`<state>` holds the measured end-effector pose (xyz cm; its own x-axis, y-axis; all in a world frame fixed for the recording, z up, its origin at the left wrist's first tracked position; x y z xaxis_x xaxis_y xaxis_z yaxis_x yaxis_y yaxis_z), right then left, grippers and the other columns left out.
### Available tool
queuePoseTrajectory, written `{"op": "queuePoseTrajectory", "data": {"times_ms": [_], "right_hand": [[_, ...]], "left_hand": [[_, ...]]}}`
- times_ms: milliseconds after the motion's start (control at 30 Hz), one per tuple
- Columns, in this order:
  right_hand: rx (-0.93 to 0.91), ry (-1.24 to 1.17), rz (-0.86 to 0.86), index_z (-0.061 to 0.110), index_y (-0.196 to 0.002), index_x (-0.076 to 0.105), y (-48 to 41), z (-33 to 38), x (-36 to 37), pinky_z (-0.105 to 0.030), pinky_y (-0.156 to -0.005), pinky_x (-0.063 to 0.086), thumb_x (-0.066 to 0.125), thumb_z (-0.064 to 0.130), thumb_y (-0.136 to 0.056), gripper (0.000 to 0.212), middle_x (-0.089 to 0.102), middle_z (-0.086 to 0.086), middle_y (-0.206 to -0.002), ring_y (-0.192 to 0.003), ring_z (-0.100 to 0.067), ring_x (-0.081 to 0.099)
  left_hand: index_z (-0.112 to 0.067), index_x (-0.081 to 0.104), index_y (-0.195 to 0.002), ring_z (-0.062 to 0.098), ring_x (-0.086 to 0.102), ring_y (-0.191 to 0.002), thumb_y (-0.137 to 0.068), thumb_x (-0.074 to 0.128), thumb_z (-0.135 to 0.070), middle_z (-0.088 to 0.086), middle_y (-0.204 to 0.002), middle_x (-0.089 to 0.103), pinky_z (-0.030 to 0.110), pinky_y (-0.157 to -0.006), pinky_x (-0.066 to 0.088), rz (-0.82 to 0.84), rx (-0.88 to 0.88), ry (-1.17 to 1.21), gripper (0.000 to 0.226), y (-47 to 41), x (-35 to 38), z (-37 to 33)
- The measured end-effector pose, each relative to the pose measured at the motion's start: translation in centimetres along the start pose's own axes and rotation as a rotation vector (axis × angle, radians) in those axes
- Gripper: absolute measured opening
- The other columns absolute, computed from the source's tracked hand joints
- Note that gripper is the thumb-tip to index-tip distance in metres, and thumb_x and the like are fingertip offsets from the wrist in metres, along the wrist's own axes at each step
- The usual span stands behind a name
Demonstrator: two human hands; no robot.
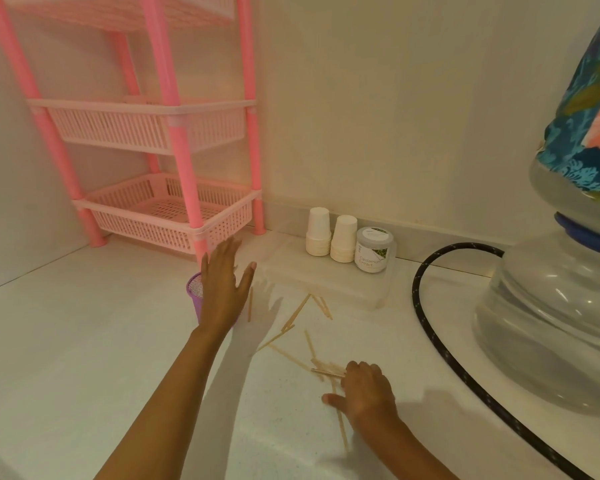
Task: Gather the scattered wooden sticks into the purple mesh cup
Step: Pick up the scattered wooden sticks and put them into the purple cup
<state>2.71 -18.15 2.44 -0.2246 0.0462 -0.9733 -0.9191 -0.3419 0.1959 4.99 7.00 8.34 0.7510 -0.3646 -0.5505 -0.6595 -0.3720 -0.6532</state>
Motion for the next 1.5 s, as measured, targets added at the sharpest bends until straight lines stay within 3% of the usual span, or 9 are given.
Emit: {"op": "queuePoseTrajectory", "data": {"times_ms": [100, 200, 400, 600, 700, 900, 1267, 1400, 1500], "right_hand": [[-0.026, 0.009, -0.020, 0.010, -0.123, 0.049, 0.2, 0.7, 0.3, -0.029, -0.099, 0.041, 0.048, 0.038, -0.096, 0.039, 0.055, -0.007, -0.127, -0.119, -0.021, 0.048], [-0.056, 0.079, -0.037, 0.010, -0.123, 0.049, 0.2, 1.0, 0.5, -0.029, -0.100, 0.039, 0.045, 0.018, -0.097, 0.027, 0.053, -0.008, -0.128, -0.120, -0.022, 0.047], [-0.060, 0.196, -0.053, 0.005, -0.123, 0.041, 0.2, 0.9, 0.5, -0.033, -0.101, 0.037, 0.049, 0.000, -0.089, 0.036, 0.048, -0.014, -0.127, -0.117, -0.026, 0.045], [0.039, -0.273, -0.093, 0.009, -0.125, 0.041, -0.5, 0.5, -0.8, -0.034, -0.094, 0.046, 0.035, 0.004, -0.096, 0.029, 0.054, -0.014, -0.120, -0.110, -0.027, 0.051], [0.021, -0.261, -0.119, 0.007, -0.120, 0.044, -0.7, 0.3, -1.0, -0.033, -0.092, 0.046, 0.035, 0.014, -0.100, 0.023, 0.059, -0.012, -0.119, -0.110, -0.026, 0.053], [-0.015, -0.071, -0.046, 0.013, -0.118, 0.053, -0.1, -0.6, -1.0, -0.032, -0.094, 0.044, 0.054, 0.050, -0.090, 0.046, 0.063, -0.003, -0.121, -0.112, -0.022, 0.054], [-0.137, 0.260, -0.015, 0.010, -0.113, 0.061, 0.6, 0.1, -0.8, -0.033, -0.093, 0.041, 0.045, 0.014, -0.096, 0.023, 0.064, -0.011, -0.117, -0.105, -0.021, 0.053], [-0.103, 0.149, -0.001, 0.019, -0.099, 0.052, 0.0, 0.0, -0.1, -0.031, -0.094, 0.038, 0.044, 0.018, -0.089, 0.013, 0.062, -0.009, -0.117, -0.112, -0.024, 0.051], [-0.059, 0.007, -0.091, 0.014, -0.108, 0.055, -0.5, -0.3, 0.4, -0.031, -0.089, 0.039, 0.039, 0.023, -0.090, 0.026, 0.061, -0.007, -0.114, -0.098, -0.020, 0.048]], "left_hand": [[-0.016, 0.055, -0.126, 0.021, 0.044, -0.131, -0.091, 0.058, -0.025, 0.003, -0.135, 0.054, 0.044, -0.113, 0.029, -0.008, 0.213, -0.032, 0.036, 1.2, 0.0, -2.0], [-0.016, 0.062, -0.116, 0.020, 0.058, -0.114, -0.088, 0.063, -0.021, 0.001, -0.118, 0.064, 0.034, -0.098, 0.043, 0.177, 0.321, -0.046, 0.029, 3.1, 0.7, -2.9], [-0.013, 0.057, -0.124, 0.019, 0.055, -0.116, -0.088, 0.062, -0.035, 0.004, -0.126, 0.059, 0.029, -0.094, 0.046, 0.570, -0.183, -0.198, 0.042, 7.2, 2.8, -2.2], [-0.005, 0.060, -0.112, 0.024, 0.056, -0.108, -0.090, 0.058, -0.034, 0.010, -0.118, 0.057, 0.030, -0.090, 0.048, 0.658, -0.379, -0.402, 0.037, 8.3, 3.7, -3.2], [-0.004, 0.060, -0.110, 0.023, 0.058, -0.105, -0.093, 0.055, -0.021, 0.011, -0.115, 0.060, 0.028, -0.088, 0.047, 0.647, -0.401, -0.412, 0.024, 8.3, 4.1, -3.7], [-0.001, 0.060, -0.111, 0.025, 0.062, -0.104, -0.094, 0.045, -0.003, 0.013, -0.114, 0.061, 0.026, -0.086, 0.048, 0.621, -0.405, -0.430, 0.022, 7.9, 4.7, -4.7], [-0.002, 0.059, -0.114, 0.024, 0.061, -0.107, -0.091, 0.055, -0.007, 0.013, -0.119, 0.060, 0.025, -0.088, 0.047, 0.725, -0.378, -0.397, 0.024, 8.1, 5.6, -4.7], [-0.002, 0.057, -0.114, 0.024, 0.058, -0.108, -0.090, 0.057, -0.014, 0.013, -0.119, 0.058, 0.026, -0.087, 0.046, 0.747, -0.415, -0.344, 0.026, 8.2, 5.6, -4.2], [0.004, 0.056, -0.117, 0.029, 0.056, -0.112, -0.093, 0.050, -0.012, 0.018, -0.126, 0.051, 0.029, -0.094, 0.045, 0.722, -0.463, -0.282, 0.030, 7.5, 5.4, -3.8]]}}
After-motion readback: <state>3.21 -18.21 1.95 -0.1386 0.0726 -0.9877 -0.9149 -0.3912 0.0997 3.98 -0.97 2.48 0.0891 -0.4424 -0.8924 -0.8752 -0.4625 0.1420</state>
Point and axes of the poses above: each hand's wrist, its own y-axis away from the middle knuckle, its own x-axis out of the palm, z = x × y, the point moved 1 cm from there along -y, towards the middle knuckle
